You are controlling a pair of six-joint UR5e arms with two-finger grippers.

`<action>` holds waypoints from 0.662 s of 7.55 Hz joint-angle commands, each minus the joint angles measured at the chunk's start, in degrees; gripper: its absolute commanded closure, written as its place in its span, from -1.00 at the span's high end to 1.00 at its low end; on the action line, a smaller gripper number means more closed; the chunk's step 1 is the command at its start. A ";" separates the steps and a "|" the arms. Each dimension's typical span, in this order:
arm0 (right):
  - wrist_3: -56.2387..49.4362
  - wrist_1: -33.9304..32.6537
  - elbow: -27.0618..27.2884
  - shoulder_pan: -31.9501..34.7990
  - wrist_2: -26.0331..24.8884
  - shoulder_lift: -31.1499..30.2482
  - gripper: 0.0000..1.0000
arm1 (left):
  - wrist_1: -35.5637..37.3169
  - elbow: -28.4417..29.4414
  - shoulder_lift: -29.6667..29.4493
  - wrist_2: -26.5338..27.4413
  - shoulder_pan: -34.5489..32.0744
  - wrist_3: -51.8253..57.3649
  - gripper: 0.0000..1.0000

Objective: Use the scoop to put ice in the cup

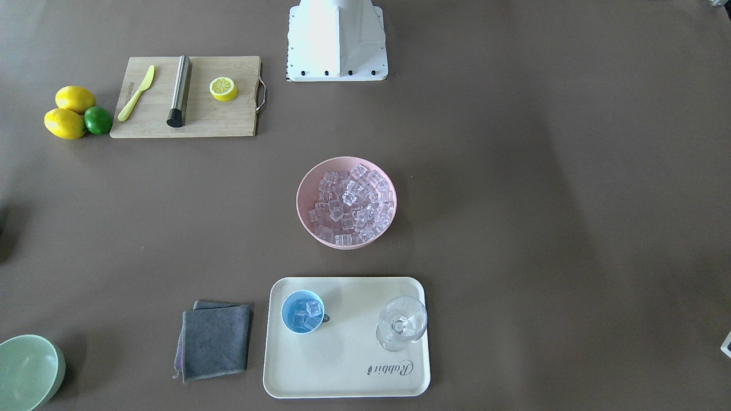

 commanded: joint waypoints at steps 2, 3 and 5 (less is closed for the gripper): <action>-1.88 -2.98 0.40 2.04 0.72 0.26 1.00 | 0.00 0.00 0.00 -0.04 0.00 0.00 0.98; -2.06 -2.98 0.49 2.04 0.89 0.18 1.00 | 0.00 0.00 0.00 -0.04 0.00 0.00 0.99; -2.06 -2.98 0.58 2.31 2.12 0.00 1.00 | 0.00 0.00 0.00 -0.04 0.00 0.00 0.98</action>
